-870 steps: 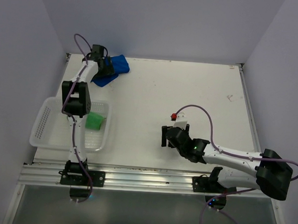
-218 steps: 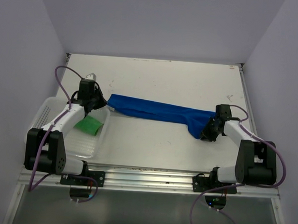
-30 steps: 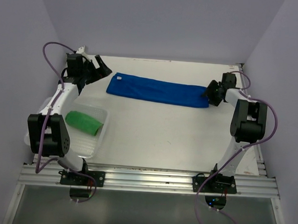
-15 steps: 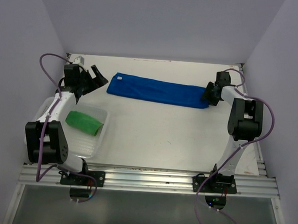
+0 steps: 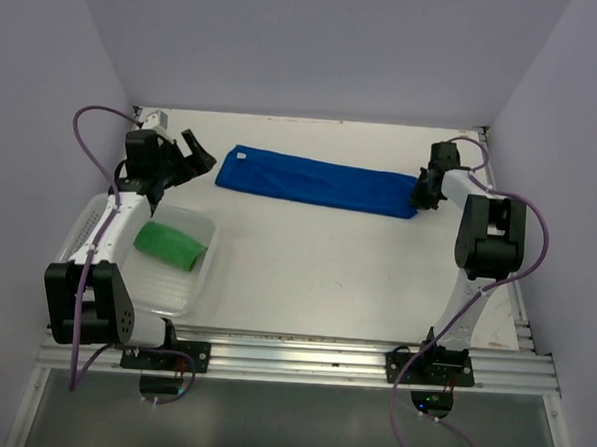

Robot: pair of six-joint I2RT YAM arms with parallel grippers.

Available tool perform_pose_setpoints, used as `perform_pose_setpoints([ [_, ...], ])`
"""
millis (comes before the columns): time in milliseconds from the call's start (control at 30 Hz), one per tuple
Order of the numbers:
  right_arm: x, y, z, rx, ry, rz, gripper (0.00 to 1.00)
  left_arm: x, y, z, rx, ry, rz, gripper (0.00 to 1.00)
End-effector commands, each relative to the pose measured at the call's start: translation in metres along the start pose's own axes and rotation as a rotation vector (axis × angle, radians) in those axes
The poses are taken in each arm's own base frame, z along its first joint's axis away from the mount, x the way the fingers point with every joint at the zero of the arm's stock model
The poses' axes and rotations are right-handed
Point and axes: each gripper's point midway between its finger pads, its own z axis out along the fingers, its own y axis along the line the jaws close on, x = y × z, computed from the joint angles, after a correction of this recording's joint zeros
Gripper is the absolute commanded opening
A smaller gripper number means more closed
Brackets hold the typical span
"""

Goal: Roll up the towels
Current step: Fold the towel

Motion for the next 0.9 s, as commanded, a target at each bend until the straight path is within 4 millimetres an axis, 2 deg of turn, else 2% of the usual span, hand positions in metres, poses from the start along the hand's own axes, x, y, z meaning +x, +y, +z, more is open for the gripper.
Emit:
perform_pose_setpoints([
  [0, 0.001, -0.021, -0.015, 0.099, 0.022, -0.022, 0.00, -0.015, -0.013, -0.009, 0.010, -0.068, 0.075, 1.00],
  [67, -0.001, -0.033, -0.021, 0.141, 0.020, 0.011, 0.00, -0.013, -0.018, -0.009, 0.023, -0.066, 0.082, 1.00],
  [233, -0.005, -0.063, -0.060, 0.217, -0.027, 0.086, 0.00, -0.009, -0.028, -0.010, 0.051, -0.059, 0.095, 1.00],
  [267, -0.007, -0.074, -0.066, 0.255, -0.040, 0.108, 0.00, -0.010, -0.028, -0.011, 0.050, -0.065, 0.099, 1.00],
  [333, 0.001, -0.089, -0.083, 0.301, -0.031, 0.147, 0.00, -0.002, -0.045, -0.012, 0.084, -0.051, 0.137, 1.00],
  [433, 0.009, -0.111, -0.100, 0.283, -0.039, 0.275, 0.00, 0.006, -0.060, -0.015, 0.094, -0.049, 0.180, 1.00],
  [533, 0.012, -0.130, -0.119, 0.367, -0.058, 0.260, 0.00, 0.013, -0.073, -0.018, 0.117, -0.045, 0.202, 1.00],
  [633, 0.005, -0.143, -0.143, 0.439, -0.101, 0.247, 0.00, 0.016, -0.082, -0.020, 0.144, -0.042, 0.208, 1.00],
  [667, 0.000, -0.143, -0.153, 0.440, -0.134, 0.251, 0.00, 0.017, -0.086, -0.021, 0.158, -0.040, 0.211, 1.00],
  [800, -0.014, -0.134, -0.165, 0.391, -0.192, 0.267, 0.00, 0.020, -0.089, -0.022, 0.164, -0.035, 0.219, 1.00],
  [867, -0.015, -0.121, -0.159, 0.323, -0.180, 0.253, 0.00, 0.020, -0.091, -0.023, 0.174, -0.037, 0.223, 1.00],
])
